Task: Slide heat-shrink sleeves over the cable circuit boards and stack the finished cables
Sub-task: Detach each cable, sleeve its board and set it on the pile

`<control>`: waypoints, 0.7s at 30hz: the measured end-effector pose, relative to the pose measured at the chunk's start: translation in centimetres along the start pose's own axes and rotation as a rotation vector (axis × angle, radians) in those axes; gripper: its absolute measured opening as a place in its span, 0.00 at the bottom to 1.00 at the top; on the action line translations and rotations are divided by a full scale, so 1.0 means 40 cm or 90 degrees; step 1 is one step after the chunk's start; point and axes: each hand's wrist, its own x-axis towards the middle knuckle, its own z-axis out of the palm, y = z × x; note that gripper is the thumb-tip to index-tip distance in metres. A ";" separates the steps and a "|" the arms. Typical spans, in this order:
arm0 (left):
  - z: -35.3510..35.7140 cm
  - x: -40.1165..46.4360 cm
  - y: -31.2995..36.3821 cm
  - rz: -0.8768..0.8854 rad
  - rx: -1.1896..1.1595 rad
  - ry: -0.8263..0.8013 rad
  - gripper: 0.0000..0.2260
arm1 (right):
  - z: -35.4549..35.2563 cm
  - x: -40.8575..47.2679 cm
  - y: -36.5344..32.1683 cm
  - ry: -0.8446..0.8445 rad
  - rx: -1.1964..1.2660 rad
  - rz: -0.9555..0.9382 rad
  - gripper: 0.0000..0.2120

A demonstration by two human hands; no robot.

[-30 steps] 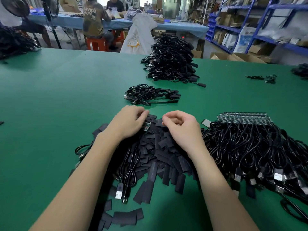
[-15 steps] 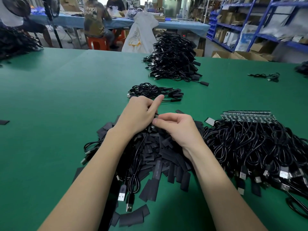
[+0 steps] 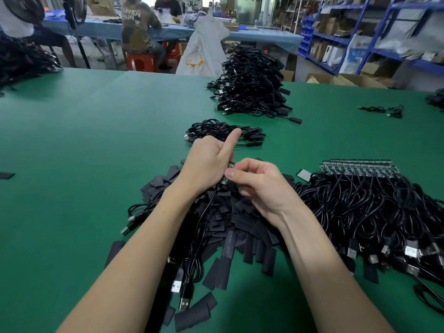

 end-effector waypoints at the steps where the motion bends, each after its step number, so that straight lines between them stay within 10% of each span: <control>1: 0.001 -0.001 0.001 -0.007 -0.004 -0.004 0.36 | -0.001 -0.001 0.001 -0.004 0.006 0.000 0.10; 21: -0.046 0.002 -0.022 -0.077 0.054 0.001 0.34 | -0.031 -0.006 -0.014 -0.078 0.092 -0.009 0.05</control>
